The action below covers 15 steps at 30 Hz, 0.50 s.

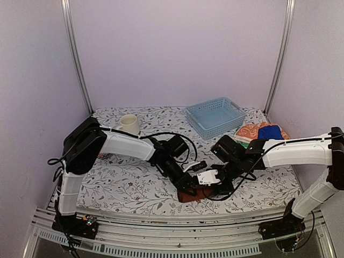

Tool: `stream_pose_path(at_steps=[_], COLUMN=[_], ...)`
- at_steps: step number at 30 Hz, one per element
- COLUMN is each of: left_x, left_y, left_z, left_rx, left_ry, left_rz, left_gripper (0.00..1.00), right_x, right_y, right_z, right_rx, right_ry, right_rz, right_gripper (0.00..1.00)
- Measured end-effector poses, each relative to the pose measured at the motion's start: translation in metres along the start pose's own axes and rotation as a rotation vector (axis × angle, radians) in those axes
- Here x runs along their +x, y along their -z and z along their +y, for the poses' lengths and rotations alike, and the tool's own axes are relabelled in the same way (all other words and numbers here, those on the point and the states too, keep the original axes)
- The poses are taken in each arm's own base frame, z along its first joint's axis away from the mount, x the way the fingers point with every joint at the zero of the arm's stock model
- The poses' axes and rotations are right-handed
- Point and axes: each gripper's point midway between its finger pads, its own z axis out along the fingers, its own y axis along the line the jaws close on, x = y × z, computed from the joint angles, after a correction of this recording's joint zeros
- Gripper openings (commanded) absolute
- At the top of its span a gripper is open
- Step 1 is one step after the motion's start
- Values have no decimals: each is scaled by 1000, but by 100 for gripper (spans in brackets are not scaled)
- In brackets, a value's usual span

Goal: Roll the towels
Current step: Roll the towel at the center of the board.

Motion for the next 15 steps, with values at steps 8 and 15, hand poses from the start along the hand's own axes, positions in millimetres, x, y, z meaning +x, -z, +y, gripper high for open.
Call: stream_pose_path(at_steps=[8, 15], left_x=[0, 0], left_y=[1, 4], left_z=[2, 6], left_rx=[30, 15], left_ry=[17, 13], left_rz=[-1, -12], left_gripper=[23, 53], right_x=[-12, -6], right_y=[-30, -47], right_z=[-9, -7], right_rx=[53, 27], right_ry=[62, 59], right_rz=[4, 18], right_gripper=[46, 20])
